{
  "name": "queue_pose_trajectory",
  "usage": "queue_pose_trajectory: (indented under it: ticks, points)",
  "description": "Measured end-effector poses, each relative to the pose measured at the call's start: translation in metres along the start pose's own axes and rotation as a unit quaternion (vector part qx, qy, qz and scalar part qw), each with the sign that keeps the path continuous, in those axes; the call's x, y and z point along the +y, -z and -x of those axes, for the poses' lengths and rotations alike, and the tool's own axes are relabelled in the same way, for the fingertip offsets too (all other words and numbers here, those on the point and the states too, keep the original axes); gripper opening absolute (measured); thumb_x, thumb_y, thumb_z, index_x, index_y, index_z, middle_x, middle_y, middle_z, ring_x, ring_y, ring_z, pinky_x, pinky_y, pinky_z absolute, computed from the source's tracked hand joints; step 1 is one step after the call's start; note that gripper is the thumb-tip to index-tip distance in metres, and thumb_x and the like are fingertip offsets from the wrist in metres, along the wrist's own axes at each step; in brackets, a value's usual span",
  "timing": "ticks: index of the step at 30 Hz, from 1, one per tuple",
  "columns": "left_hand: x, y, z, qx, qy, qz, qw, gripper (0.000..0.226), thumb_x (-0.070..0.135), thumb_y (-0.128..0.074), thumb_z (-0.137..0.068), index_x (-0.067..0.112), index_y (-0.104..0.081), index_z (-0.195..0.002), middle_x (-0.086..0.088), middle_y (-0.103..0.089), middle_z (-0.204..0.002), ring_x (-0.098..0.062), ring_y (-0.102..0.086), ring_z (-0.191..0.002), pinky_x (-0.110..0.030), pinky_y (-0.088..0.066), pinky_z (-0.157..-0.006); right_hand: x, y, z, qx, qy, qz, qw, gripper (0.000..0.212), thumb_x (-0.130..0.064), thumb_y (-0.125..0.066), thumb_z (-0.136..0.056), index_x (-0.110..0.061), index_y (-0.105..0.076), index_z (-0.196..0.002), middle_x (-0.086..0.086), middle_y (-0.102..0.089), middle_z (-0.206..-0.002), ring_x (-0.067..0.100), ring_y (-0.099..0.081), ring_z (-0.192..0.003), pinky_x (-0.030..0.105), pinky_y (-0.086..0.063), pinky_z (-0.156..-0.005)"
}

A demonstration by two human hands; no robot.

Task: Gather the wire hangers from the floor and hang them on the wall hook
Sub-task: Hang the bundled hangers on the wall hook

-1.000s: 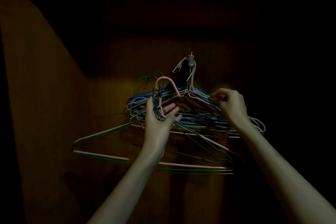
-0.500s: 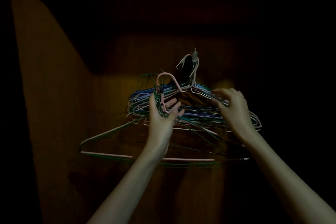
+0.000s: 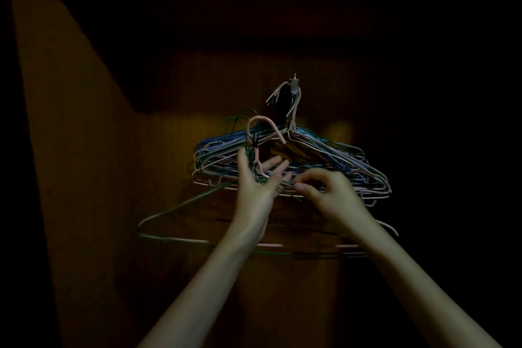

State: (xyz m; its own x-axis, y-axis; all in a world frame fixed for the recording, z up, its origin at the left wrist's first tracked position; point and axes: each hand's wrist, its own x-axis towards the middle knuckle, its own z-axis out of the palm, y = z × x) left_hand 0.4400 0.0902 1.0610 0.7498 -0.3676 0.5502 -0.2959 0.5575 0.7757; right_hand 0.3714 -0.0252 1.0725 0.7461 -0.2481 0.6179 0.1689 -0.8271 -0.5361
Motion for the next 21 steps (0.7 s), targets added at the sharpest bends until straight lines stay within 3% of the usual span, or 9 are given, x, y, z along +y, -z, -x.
queue_pose_trajectory:
  ticks: [5, 8, 12, 18, 21]
  points:
    - [0.0, 0.001, 0.005, -0.026, -0.003, -0.034, 0.999, 0.08, 0.0, -0.051, -0.092, 0.03, -0.004, -0.149, 0.001, -0.063, -0.111, -0.009, -0.066, -0.1, -0.02, -0.055, -0.075, 0.001, 0.006, 0.003, -0.061, -0.056, -0.115, 0.99, 0.016, -0.014, -0.061, -0.089, -0.026, -0.06, -0.077, -0.005, -0.06, -0.079, 0.005, -0.056, -0.075, 0.009, -0.044, -0.061]
    - [0.001, 0.002, 0.006, -0.027, -0.022, -0.038, 0.999, 0.076, -0.002, -0.053, -0.09, 0.026, -0.012, -0.148, -0.001, -0.064, -0.111, -0.014, -0.066, -0.103, -0.023, -0.055, -0.081, 0.001, 0.008, 0.005, -0.057, -0.064, -0.15, 0.985, 0.015, -0.013, -0.059, -0.089, -0.022, -0.062, -0.077, -0.004, -0.06, -0.078, 0.004, -0.055, -0.073, 0.01, -0.043, -0.06]
    - [0.003, 0.002, 0.009, -0.019, -0.018, -0.003, 1.0, 0.075, -0.008, -0.052, -0.089, 0.026, -0.018, -0.147, -0.017, -0.058, -0.118, -0.025, -0.063, -0.108, -0.032, -0.055, -0.087, 0.002, 0.01, 0.0, 0.045, -0.061, -0.139, 0.987, 0.02, -0.011, -0.058, -0.09, -0.024, -0.06, -0.075, -0.007, -0.058, -0.075, 0.003, -0.053, -0.072, 0.01, -0.04, -0.06]
    - [0.009, 0.003, 0.012, 0.0, -0.037, -0.008, 0.999, 0.065, -0.006, -0.052, -0.089, 0.032, -0.028, -0.137, -0.017, -0.057, -0.122, -0.024, -0.062, -0.11, -0.035, -0.054, -0.091, 0.006, 0.024, -0.006, 0.136, -0.008, -0.051, 0.989, 0.017, -0.01, -0.06, -0.088, -0.022, -0.062, -0.076, -0.014, -0.057, -0.074, -0.001, -0.052, -0.07, 0.009, -0.038, -0.061]
    - [0.012, 0.002, 0.01, 0.008, -0.039, -0.002, 0.999, 0.068, -0.007, -0.051, -0.089, 0.029, -0.026, -0.141, -0.018, -0.056, -0.123, -0.025, -0.061, -0.112, -0.035, -0.053, -0.091, 0.008, 0.031, -0.011, 0.193, 0.017, 0.018, 0.981, 0.007, -0.011, -0.063, -0.086, -0.015, -0.068, -0.084, -0.005, -0.056, -0.082, 0.004, -0.047, -0.073, 0.003, -0.035, -0.064]
